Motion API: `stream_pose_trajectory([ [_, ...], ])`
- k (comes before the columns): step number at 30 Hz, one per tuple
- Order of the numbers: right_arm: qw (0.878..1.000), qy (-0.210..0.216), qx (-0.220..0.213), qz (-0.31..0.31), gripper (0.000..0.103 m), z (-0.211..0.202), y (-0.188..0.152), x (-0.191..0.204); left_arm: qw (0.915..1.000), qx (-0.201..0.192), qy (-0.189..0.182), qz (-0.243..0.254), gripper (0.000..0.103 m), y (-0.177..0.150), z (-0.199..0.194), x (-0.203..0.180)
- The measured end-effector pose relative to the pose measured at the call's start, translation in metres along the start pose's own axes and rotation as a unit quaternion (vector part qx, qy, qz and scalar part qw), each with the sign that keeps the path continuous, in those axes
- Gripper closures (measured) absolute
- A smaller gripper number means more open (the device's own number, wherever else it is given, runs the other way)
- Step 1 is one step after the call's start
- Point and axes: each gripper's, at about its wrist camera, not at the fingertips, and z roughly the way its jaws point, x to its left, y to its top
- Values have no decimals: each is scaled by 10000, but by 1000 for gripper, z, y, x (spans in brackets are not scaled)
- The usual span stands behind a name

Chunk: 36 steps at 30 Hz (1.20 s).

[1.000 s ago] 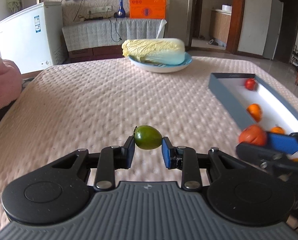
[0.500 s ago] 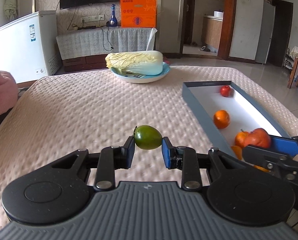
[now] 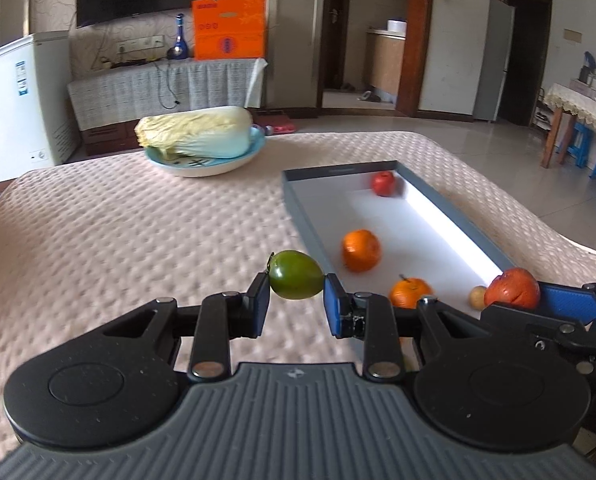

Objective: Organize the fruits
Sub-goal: 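Carry the lime and the red apple over the grey box with both tools, then open the left gripper to drop the lime while the right drops the apple into the box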

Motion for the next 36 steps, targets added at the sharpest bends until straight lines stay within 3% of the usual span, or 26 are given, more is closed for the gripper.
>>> stream_pose_trajectory([
  [17, 9992, -251, 298, 71, 71, 14, -4, -27, 9986, 68, -505, 160, 69, 12, 47, -48],
  [36, 9968, -295, 740, -11, 71, 47, -2, -40, 9973, 156, -651, 287, 69, 21, 90, -71],
])
